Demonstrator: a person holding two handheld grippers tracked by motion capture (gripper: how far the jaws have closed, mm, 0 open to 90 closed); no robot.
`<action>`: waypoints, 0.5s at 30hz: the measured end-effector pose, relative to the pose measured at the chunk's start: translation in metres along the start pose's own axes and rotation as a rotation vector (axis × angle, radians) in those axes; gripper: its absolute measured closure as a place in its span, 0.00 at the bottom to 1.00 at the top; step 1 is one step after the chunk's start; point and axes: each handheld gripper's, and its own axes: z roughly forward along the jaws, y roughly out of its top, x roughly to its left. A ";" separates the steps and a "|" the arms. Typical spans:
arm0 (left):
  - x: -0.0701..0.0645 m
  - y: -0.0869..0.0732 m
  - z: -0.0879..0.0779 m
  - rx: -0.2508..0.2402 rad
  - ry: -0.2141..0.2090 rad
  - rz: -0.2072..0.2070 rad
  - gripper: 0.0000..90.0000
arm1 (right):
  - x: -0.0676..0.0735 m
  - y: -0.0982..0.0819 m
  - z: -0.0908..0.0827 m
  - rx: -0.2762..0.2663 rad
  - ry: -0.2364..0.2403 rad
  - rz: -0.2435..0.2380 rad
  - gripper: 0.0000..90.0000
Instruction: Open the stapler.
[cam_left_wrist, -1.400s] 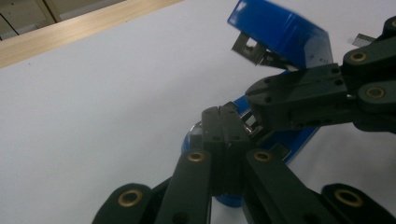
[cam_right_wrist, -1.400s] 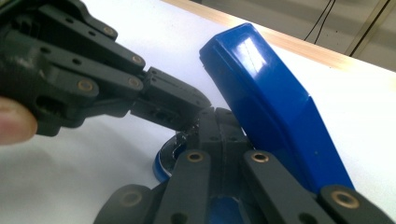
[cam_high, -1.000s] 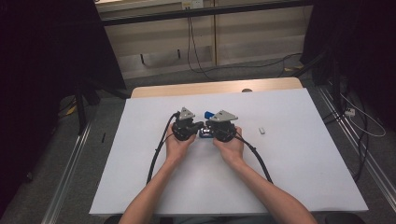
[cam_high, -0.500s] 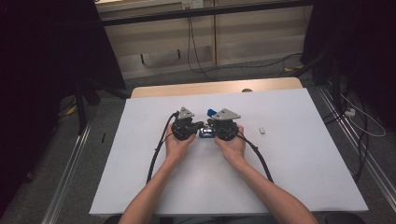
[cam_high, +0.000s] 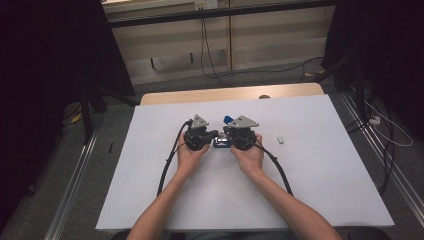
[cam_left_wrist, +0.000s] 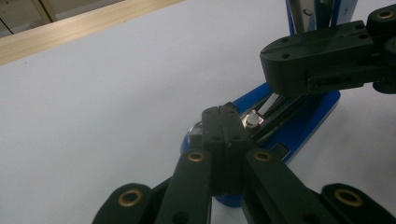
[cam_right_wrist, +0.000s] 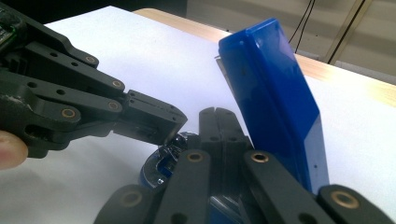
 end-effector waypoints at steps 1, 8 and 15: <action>0.001 0.000 0.000 -0.003 -0.003 -0.004 1.00 | 0.000 0.000 -0.001 -0.002 -0.006 -0.004 1.00; 0.001 0.000 0.000 -0.004 -0.003 -0.004 1.00 | -0.008 0.003 -0.008 -0.007 -0.024 -0.004 1.00; 0.000 0.000 0.000 -0.003 -0.002 -0.002 1.00 | -0.012 0.004 -0.012 -0.015 -0.033 0.013 1.00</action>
